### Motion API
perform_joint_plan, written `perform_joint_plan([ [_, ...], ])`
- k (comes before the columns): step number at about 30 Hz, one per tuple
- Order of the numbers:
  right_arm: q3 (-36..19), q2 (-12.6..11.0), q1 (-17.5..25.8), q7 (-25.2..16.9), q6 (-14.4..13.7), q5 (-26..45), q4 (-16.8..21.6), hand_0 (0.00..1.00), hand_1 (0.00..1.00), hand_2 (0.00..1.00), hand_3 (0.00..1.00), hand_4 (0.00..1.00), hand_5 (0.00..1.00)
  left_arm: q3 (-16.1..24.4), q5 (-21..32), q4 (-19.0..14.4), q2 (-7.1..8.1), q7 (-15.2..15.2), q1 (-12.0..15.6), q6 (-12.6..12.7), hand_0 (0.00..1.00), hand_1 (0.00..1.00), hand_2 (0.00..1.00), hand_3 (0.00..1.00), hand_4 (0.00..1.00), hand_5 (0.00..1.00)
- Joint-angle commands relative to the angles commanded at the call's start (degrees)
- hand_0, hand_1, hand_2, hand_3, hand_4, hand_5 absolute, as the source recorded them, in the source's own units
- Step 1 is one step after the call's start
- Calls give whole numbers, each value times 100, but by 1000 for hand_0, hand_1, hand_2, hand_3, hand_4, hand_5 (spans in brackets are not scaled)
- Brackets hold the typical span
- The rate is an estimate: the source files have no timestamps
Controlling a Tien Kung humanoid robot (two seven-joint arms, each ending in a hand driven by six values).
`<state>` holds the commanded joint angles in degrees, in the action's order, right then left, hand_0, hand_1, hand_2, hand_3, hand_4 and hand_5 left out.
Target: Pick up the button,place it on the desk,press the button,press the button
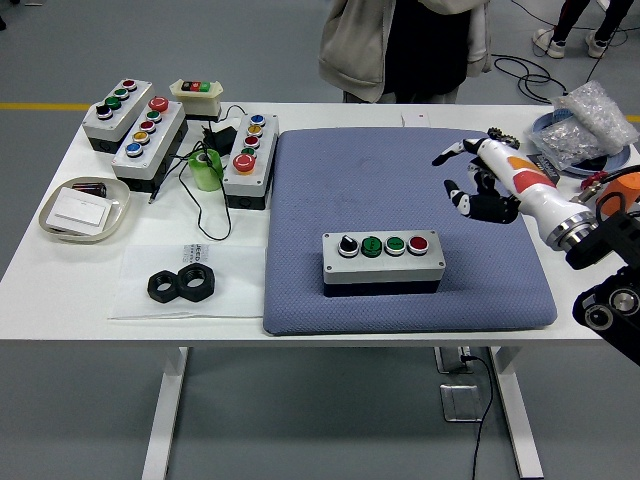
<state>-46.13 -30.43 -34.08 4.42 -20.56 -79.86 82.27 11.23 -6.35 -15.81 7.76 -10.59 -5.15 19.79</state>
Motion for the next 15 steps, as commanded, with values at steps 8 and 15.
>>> perform_joint_plan([
  [8, -1028, 37, 314, -641, -376, 1937, -547, 784, 635, 670, 813, 525, 149, 15, -33, -1, -1, -10, 6, -4, 774, 803, 887, 807, 568, 998],
  [15, -1641, 47, 562, -1047, -581, 3650, -1207, 894, 800, 857, 835, 568, 342, 28, -56, 3, -6, -15, 7, -5, 773, 803, 887, 807, 567, 998],
])
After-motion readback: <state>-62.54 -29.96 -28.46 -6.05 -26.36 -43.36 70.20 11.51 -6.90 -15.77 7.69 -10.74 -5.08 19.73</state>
